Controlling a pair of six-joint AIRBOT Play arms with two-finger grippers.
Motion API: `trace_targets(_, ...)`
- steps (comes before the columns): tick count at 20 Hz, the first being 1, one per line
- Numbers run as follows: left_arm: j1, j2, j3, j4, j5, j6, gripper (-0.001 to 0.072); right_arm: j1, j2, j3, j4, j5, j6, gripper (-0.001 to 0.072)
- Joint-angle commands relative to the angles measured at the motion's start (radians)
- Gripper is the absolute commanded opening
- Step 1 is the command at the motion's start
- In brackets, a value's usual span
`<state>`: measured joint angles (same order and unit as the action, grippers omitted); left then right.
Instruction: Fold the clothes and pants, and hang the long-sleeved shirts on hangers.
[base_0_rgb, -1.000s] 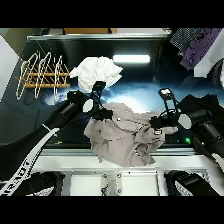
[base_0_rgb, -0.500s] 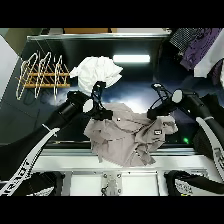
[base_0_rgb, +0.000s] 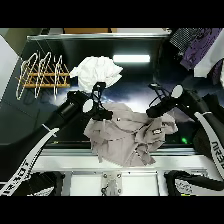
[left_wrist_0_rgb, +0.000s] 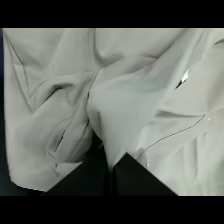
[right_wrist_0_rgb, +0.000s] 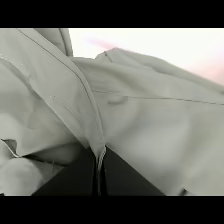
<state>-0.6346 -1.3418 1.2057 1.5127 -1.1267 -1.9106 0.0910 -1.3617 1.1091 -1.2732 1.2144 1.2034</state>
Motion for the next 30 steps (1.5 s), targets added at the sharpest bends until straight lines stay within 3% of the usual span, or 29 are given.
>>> trace_targets(1,0.023,0.058,0.067,0.048,-0.06,0.011,0.0014,-0.001,0.138,0.085,-0.126,0.063,0.07,0.0012)
trace_targets(6,0.012,0.244,0.264,0.032,-0.096,0.01,0.0013,0.034,0.475,0.183,-0.183,0.193,0.421,0.001)
trace_targets(10,-0.064,0.336,0.193,0.033,-0.097,-0.04,0.0014,0.134,0.679,0.182,-0.331,0.298,0.686,0.001)
trace_targets(14,-0.079,0.346,0.046,0.029,-0.047,-0.107,0.0014,0.19,0.732,0.145,-0.331,0.312,0.739,0.001)
trace_targets(18,-0.046,0.342,-0.015,0.037,0.037,-0.115,0.0013,0.223,0.732,0.006,-0.331,0.267,0.741,0.001)
trace_targets(26,-0.012,0.262,-0.057,0.029,0.027,-0.112,0.0015,0.279,0.7,-0.079,-0.32,0.196,0.787,0.0012)
trace_targets(27,-0.011,0.261,-0.057,0.029,0.03,-0.101,0.0114,0.279,0.695,-0.079,-0.318,0.197,0.787,0.0013)
trace_targets(28,-0.011,0.263,-0.053,0.031,0.033,-0.082,0.0425,0.279,0.694,-0.079,-0.315,0.196,0.787,0.0016)
trace_targets(29,-0.01,0.263,-0.037,0.032,0.027,-0.058,0.0637,0.279,0.693,-0.079,-0.312,0.196,0.787,0.0016)
trace_targets(30,-0.003,0.263,-0.017,0.032,0.026,-0.034,0.0635,0.279,0.693,-0.079,-0.312,0.196,0.787,0.0016)
